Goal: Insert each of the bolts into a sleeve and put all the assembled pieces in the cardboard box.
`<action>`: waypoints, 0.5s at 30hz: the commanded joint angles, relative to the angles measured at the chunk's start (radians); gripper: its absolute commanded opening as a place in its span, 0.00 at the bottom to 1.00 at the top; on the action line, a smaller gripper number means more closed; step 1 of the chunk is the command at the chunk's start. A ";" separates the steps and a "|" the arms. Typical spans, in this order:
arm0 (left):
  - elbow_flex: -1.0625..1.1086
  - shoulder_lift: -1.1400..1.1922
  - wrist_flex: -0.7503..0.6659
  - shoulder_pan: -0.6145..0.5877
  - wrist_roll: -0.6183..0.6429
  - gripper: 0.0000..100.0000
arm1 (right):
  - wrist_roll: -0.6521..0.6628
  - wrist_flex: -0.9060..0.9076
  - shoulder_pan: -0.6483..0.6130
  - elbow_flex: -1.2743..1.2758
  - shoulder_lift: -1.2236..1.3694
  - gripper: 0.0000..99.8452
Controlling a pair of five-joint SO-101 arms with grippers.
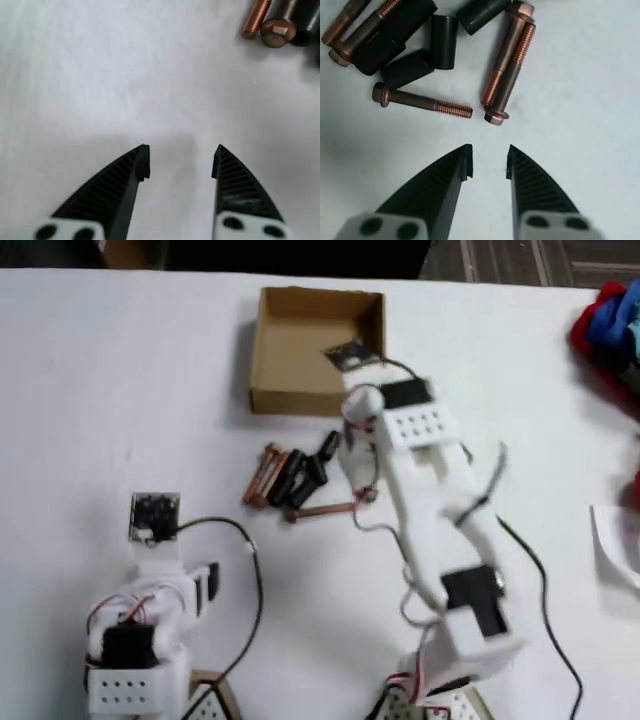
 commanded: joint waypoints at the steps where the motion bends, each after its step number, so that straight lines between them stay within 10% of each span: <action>1: 0.021 0.003 -0.017 0.006 -0.011 0.22 | -0.002 0.015 -0.041 -0.192 0.124 0.19; 15: 0.021 0.003 -0.017 0.006 -0.011 0.22 | -0.150 0.016 -0.099 -0.655 0.515 0.24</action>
